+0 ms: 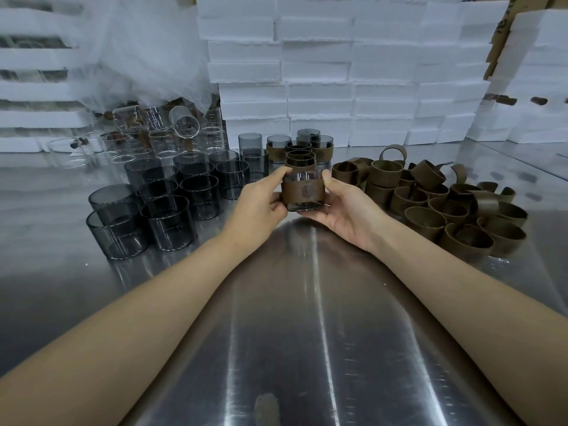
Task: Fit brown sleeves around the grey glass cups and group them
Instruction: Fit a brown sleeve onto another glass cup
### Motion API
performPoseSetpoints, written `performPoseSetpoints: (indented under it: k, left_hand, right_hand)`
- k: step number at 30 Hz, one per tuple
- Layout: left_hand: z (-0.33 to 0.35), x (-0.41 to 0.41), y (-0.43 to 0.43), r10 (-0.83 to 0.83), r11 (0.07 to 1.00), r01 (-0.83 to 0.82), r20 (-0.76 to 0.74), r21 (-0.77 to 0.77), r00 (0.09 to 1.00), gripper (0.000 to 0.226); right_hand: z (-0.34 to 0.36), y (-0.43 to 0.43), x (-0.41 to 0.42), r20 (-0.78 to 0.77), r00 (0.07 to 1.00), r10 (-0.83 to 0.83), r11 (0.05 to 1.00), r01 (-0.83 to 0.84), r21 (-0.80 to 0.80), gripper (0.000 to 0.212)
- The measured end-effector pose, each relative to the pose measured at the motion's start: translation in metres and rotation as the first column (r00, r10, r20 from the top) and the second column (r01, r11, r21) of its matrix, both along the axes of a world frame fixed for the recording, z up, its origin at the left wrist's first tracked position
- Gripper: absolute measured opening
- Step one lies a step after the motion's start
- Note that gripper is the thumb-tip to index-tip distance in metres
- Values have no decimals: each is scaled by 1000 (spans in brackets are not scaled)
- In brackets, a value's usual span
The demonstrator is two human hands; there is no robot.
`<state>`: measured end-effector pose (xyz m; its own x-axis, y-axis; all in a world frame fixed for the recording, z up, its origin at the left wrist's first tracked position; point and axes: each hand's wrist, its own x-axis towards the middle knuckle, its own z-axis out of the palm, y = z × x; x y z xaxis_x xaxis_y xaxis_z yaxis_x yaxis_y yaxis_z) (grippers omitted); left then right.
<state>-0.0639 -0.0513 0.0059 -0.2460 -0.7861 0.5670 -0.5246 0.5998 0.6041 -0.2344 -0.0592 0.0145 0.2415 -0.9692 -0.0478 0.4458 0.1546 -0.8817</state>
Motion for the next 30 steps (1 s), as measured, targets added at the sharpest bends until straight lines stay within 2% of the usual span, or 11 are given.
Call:
performPoseSetpoints:
  k: [2, 7, 11, 17, 30]
  left_hand:
    - [1, -2, 0, 8, 1000, -7, -28, 31, 1000, 65]
    - [-3, -5, 3, -81, 986, 95, -103, 140, 991, 86]
    - [-1, -6, 4, -81, 982, 122, -254, 147, 964, 78]
    - [-2, -7, 2, -102, 982, 152, -358, 114, 928, 50]
    - [0, -3, 3, -116, 971, 192, -424, 141, 898, 48]
  right_hand:
    - [-1, -1, -1, 52, 999, 3, 1000, -4, 20, 30]
    - [-2, -2, -2, 186, 983, -5, 997, -10, 81, 37]
    - [-1, 0, -1, 189, 982, 20, 997, -34, 68, 35]
    - [4, 4, 1, 162, 987, 24, 999, -29, 28, 30]
    - [9, 8, 6, 82, 997, 2, 999, 1, -38, 38]
